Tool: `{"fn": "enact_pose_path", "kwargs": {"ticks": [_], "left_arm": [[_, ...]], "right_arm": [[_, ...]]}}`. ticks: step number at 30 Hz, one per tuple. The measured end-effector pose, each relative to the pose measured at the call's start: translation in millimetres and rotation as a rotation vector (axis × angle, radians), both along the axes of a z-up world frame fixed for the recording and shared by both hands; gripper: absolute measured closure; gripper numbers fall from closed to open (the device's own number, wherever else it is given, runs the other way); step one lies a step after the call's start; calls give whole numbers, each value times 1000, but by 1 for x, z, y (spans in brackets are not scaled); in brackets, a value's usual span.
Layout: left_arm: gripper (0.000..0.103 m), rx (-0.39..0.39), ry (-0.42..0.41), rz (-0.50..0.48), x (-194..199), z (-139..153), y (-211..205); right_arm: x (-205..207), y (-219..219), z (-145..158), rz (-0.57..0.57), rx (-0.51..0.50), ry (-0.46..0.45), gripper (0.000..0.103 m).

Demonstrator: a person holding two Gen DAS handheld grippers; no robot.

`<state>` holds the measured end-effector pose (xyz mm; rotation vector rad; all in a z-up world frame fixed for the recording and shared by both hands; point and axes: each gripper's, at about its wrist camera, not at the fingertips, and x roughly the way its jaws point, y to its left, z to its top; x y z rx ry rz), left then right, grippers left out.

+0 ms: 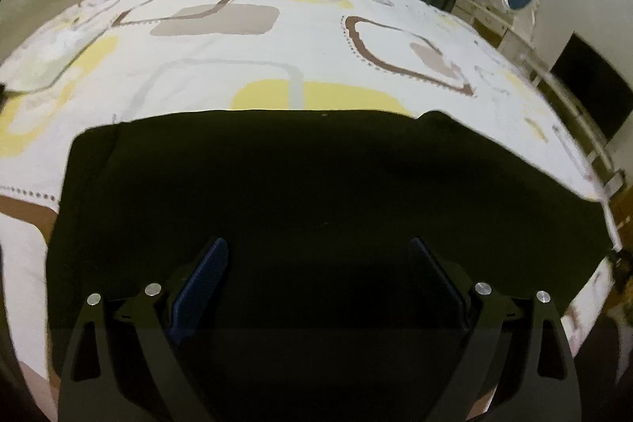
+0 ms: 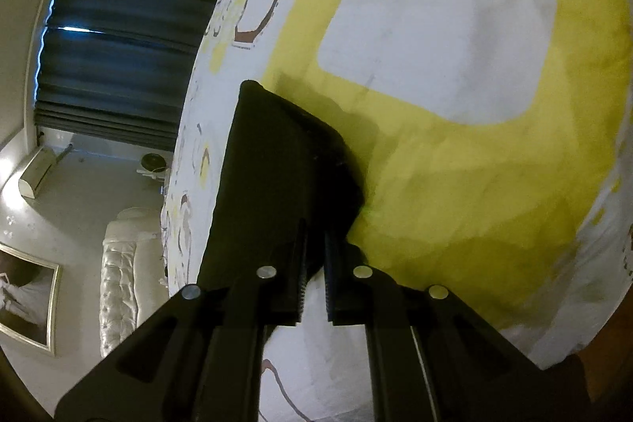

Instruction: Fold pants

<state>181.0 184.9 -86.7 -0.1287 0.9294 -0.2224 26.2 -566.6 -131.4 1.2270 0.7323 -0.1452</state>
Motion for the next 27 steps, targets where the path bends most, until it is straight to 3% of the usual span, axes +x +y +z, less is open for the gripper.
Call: {"fn": "enact_pose_path", "kwargs": {"ticks": [3,4,8,11,15,18,22,27], "left_arm": [[11,21,-6,-18,-1,-2,2],[11,26,-7,-20,-2,-2,3],[11,34,-28,6,-10,7,6],[11,79,-57,36,-19,17,10],[11,147,-95,68,-25,28,25],[11,194,-78,91,-23,26,40],[11,266,-26,119,-22,9,60],[10,133,8,143,-27,-3,90]], "right_arm": [[-6,1,2,-22,13,-5,86],[-9,2,4,-28,0,5,79],[-19,11,23,-29,-101,22,77],[-3,36,50,63,-187,-2,77],[76,122,82,416,-254,-57,62],[143,211,90,708,-297,-84,62],[221,322,90,970,-285,-123,62],[301,448,79,1201,-240,-105,62]]}}
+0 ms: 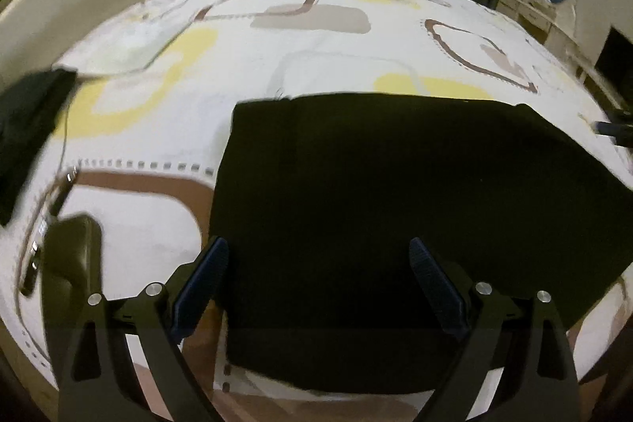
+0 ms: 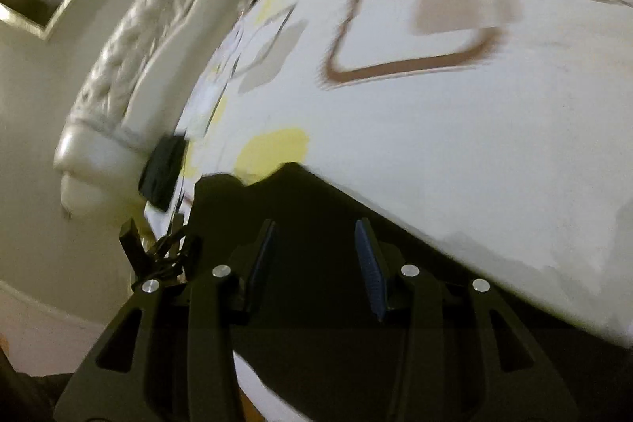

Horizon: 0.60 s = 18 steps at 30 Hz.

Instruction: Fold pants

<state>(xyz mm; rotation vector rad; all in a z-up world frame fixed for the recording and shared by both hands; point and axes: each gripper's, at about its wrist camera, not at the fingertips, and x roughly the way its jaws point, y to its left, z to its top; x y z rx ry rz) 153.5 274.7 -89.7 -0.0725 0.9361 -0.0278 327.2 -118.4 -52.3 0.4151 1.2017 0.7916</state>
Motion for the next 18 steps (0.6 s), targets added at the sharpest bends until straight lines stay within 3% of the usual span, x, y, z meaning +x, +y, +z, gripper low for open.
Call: {"fn": "enact_pose_path", "kwargs": {"ticks": [7,14,16,18], "left_arm": [[9,-42,0,18,-3,-8,16],[9,-8,-4,-17,-2,-8,15],[9,-29,-1,-12,-2,-9,18],[9,-35,-3,-12,-2,-10,19]], "right_arm": [[61,91,-32,117,-70,82,62],[79,110,-47,165,-99,145,63],[80,113,-47,179,-93,157,94],[80,115,-49,199,-96,168,96]]}}
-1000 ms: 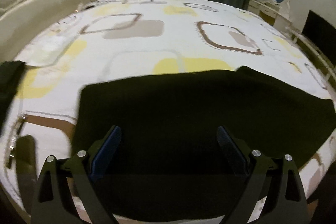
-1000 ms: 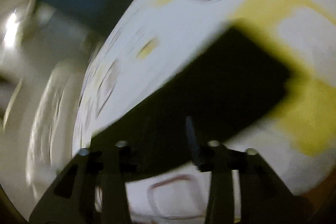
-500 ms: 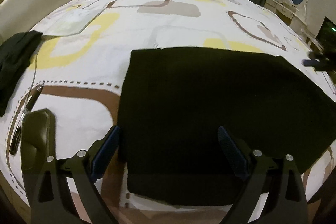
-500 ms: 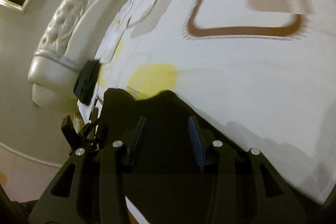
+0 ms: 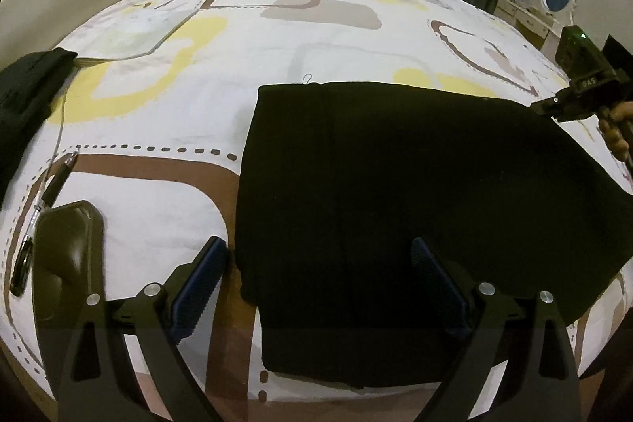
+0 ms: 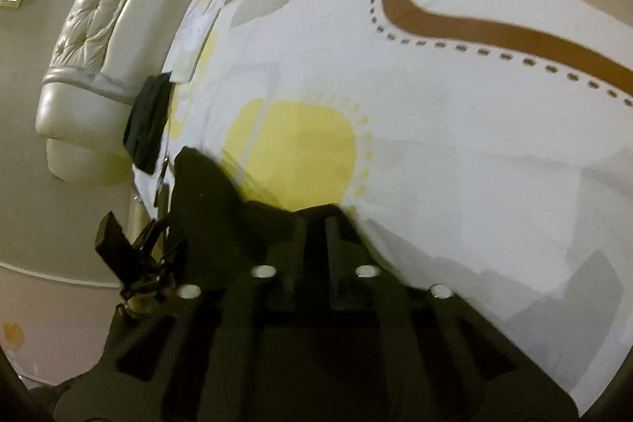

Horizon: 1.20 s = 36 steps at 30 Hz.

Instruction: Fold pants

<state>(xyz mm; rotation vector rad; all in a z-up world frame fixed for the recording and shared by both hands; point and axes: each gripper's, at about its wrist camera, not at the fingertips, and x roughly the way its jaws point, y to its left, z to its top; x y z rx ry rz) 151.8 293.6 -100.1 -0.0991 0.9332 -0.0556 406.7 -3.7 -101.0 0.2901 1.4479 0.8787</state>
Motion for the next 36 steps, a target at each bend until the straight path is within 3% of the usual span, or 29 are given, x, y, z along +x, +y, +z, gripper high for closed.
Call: {"fn": "enact_pose_path", "kwargs": {"ticks": [9,18,22,26,27,30,33,36], "left_arm": [[8,-1,0,-4,1,-1,1],[8,-6,3,-9,3,-1,1],[8,-8,6,-8,2,-1,1],[8,-5,15,-5,3,0,-1],[8,-5,17,-6,3,1,-1],[8,-5,25,-4,4,1,-1],[8,3,26,4,3,3,-2],[8,26,18,19,0,6,-6]], "right_arm": [[5,4,9,-50,-101,-178,100],[13,2,-16,-96,-137,-184,102],[12,-1,-11,-127,-142,-196,103],[13,-26,4,-232,-70,-201,100],[9,-39,12,-264,-43,-210,97],[-12,-79,35,-350,50,-223,73],[-52,-129,56,-433,77,-272,52],[-105,-199,67,-563,104,-285,47]]}}
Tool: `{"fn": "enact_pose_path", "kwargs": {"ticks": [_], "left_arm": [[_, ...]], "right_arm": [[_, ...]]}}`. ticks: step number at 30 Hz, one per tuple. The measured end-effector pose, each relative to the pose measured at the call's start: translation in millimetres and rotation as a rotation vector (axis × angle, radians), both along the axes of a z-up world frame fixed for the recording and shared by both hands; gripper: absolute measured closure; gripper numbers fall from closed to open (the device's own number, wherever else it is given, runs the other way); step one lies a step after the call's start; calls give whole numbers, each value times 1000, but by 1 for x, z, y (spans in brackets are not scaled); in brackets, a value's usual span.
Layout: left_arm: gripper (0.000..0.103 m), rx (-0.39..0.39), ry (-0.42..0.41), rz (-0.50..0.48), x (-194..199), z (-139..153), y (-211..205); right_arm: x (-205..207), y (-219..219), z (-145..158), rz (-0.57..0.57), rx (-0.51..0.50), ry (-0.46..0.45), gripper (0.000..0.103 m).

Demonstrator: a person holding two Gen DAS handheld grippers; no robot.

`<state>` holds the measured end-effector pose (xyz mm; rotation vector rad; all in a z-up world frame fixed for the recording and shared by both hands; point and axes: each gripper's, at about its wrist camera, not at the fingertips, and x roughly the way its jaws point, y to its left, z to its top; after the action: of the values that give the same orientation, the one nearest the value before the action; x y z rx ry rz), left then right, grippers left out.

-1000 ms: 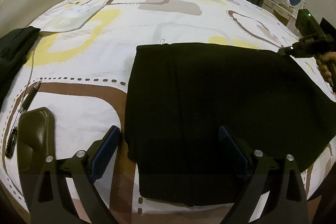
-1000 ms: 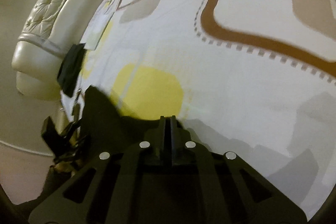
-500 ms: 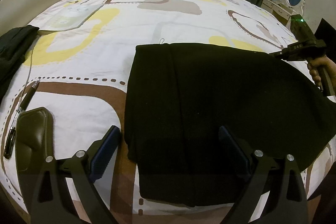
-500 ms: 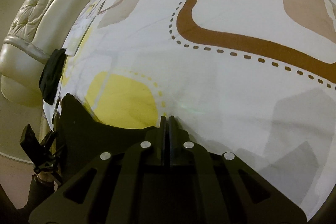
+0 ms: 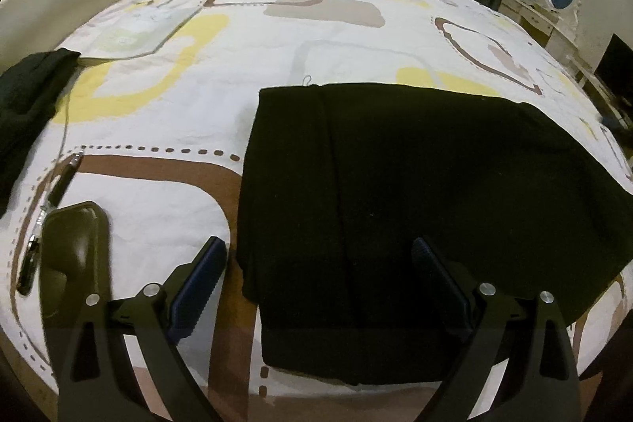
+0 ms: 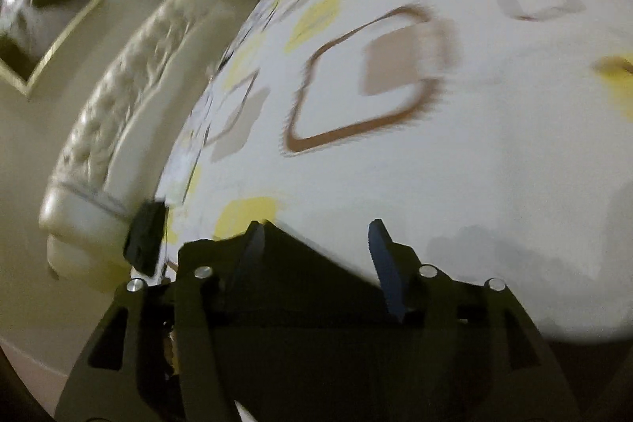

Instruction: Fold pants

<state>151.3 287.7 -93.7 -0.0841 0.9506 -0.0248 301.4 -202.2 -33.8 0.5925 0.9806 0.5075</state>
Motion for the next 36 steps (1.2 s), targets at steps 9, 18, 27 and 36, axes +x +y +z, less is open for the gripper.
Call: {"fn": "enact_pose_path", "kwargs": {"ticks": [9,18,27,36], "left_arm": [[9,154,-73,-1,-13,31,-39],[9,28,-78,-14,-14,34,-72],[9,24,-65,8,-17,26,-85],[9,41,-57,51,-18,16,-85]], "right_arm": [[-182,-213,-9,-542,50,17,47],[-288,-316,-64,-913,254,82,47],[-287,-329,-105,-985,385,86,47],[-270,-337,-102,-1009,347,51,47]]}}
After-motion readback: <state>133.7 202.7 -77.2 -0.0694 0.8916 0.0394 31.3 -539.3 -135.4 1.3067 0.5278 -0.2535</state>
